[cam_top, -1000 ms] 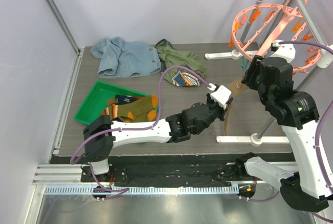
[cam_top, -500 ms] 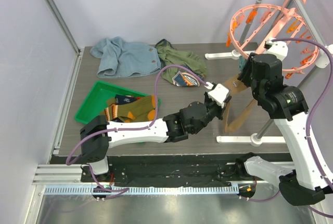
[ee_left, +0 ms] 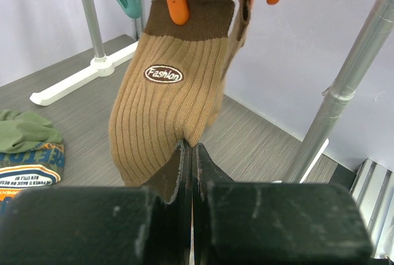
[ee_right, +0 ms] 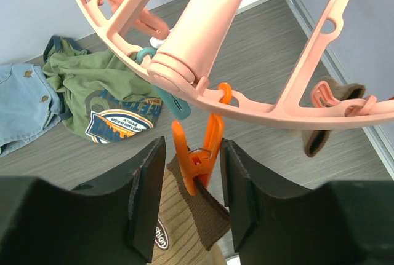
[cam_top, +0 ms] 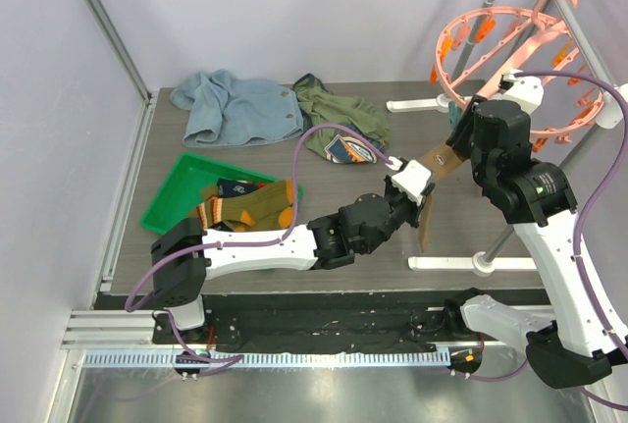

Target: Remove the socks clipped to the hanger

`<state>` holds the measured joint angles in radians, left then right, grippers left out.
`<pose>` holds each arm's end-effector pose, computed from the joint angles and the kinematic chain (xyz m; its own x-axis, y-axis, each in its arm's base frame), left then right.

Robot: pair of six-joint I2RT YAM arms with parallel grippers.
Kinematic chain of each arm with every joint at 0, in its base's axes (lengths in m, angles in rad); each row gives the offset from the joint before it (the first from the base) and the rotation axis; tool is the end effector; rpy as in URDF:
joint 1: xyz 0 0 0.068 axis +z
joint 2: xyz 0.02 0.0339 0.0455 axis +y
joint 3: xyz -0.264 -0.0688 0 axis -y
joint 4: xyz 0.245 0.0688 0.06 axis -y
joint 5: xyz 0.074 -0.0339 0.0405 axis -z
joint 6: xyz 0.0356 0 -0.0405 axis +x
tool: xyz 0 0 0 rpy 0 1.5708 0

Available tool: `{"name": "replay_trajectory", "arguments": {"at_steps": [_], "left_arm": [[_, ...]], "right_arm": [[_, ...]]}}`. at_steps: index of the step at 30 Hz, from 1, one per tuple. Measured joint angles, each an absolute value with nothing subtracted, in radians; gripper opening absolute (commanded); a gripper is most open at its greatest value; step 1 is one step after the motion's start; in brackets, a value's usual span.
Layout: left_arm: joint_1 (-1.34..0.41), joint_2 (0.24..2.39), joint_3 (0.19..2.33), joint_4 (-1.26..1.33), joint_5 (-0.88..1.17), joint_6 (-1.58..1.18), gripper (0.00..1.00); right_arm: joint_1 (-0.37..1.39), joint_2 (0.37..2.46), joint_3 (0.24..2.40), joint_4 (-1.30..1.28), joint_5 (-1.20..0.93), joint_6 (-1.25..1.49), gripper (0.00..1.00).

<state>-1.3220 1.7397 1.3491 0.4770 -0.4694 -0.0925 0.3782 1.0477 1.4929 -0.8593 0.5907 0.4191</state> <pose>0.1188 -0.4023 0.3451 -0.0484 -0.1439 -0.9884 0.7522 0.6459 -0.1309 0.1729 0.0474 0.4602 -0.2736 0.2550 -0.9274 0.3049 0.9375 0.1678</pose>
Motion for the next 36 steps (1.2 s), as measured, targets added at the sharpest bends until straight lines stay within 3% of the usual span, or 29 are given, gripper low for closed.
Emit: {"name": "replay_trajectory", "arguments": {"at_steps": [3, 6, 8, 24, 29, 36], "left_arm": [[-1.322, 1.74, 1.349, 0.477, -0.471, -0.093, 0.0], [-1.322, 1.74, 1.349, 0.477, -0.471, -0.092, 0.0], [-1.322, 1.74, 1.349, 0.477, -0.471, -0.092, 0.0], [-1.308, 1.674, 1.282, 0.378, -0.611, -0.1, 0.0], [-1.221, 1.542, 1.287, 0.111, -0.694, -0.195, 0.0], [-0.921, 1.308, 1.303, -0.35, -0.735, -0.419, 0.0]], "right_arm": [[0.377, 1.048, 1.493, -0.853, 0.591, 0.419, 0.33], [0.377, 1.048, 1.492, -0.842, 0.592, 0.42, 0.09], [0.377, 1.048, 1.492, -0.833, 0.594, 0.418, 0.01], [0.376, 1.047, 1.488, -0.802, 0.574, 0.417, 0.01], [0.376, 1.04, 1.488, -0.796, 0.551, 0.416, 0.01], [0.376, 1.021, 1.486, -0.782, 0.524, 0.412, 0.01]]}}
